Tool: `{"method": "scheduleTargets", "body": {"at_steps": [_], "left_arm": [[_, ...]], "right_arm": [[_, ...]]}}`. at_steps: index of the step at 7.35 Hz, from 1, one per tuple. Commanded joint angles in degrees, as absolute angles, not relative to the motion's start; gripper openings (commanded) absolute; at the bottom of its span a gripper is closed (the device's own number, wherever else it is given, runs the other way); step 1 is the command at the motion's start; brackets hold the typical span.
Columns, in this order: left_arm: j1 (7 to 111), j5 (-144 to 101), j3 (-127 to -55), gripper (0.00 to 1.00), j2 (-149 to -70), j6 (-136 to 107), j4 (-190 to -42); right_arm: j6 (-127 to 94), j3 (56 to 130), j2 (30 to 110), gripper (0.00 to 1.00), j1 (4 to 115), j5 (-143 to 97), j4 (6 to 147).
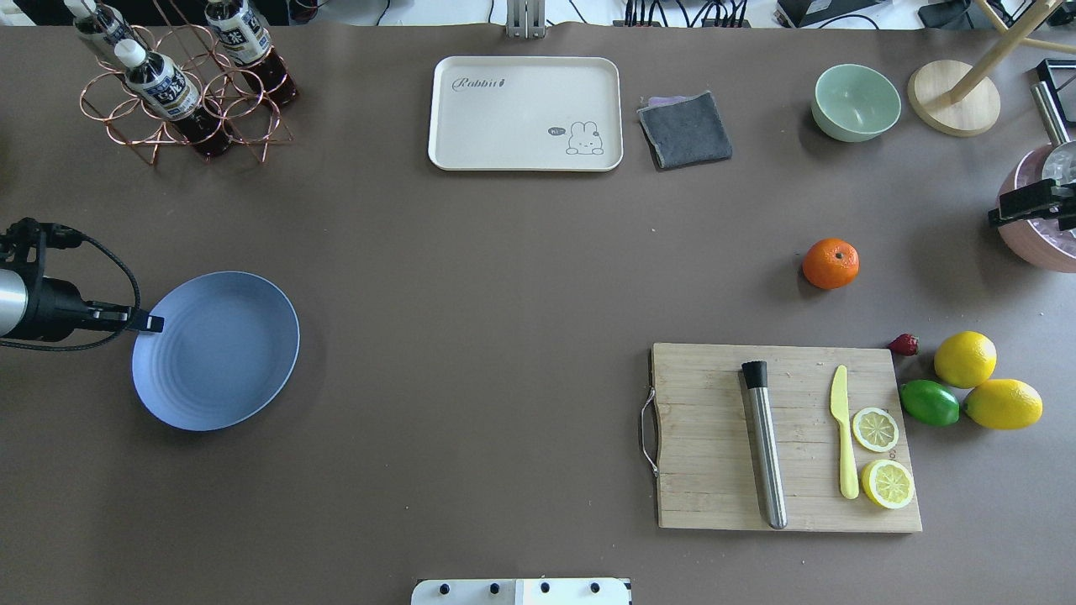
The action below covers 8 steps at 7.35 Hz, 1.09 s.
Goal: Pick orange to plate
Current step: 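Move the left gripper to the edge of the blue plate, then push the blue plate with the left gripper toward the table center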
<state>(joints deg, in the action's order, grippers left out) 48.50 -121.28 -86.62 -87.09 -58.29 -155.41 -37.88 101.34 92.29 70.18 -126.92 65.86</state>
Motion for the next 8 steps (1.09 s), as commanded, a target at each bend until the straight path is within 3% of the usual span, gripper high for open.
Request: {"method": "scheduleTargets", "body": {"at_steps": [1,2,5,8], "left_arm": [[48.43,-121.38,-86.66,0.13,-86.92,-58.18,-155.92],[48.51,-121.46,-86.92,0.0,-86.49,-58.27,-156.35],[53.31,-132.75,-91.48,0.0,-87.09,-63.42,-156.97],[50.39,-129.41,-92.99,0.0,-100.58,-81.88,-154.1]], "right_arm": [[-37.88,101.34,92.29,1.0,70.14,-126.91,65.83],[-37.88,101.34,92.29,1.0,70.14,-126.91,65.83],[-37.88,101.43,92.29,1.0,70.14,-127.0,65.83],[-37.88,101.51,92.29,1.0,70.05,-127.0,65.83]]}}
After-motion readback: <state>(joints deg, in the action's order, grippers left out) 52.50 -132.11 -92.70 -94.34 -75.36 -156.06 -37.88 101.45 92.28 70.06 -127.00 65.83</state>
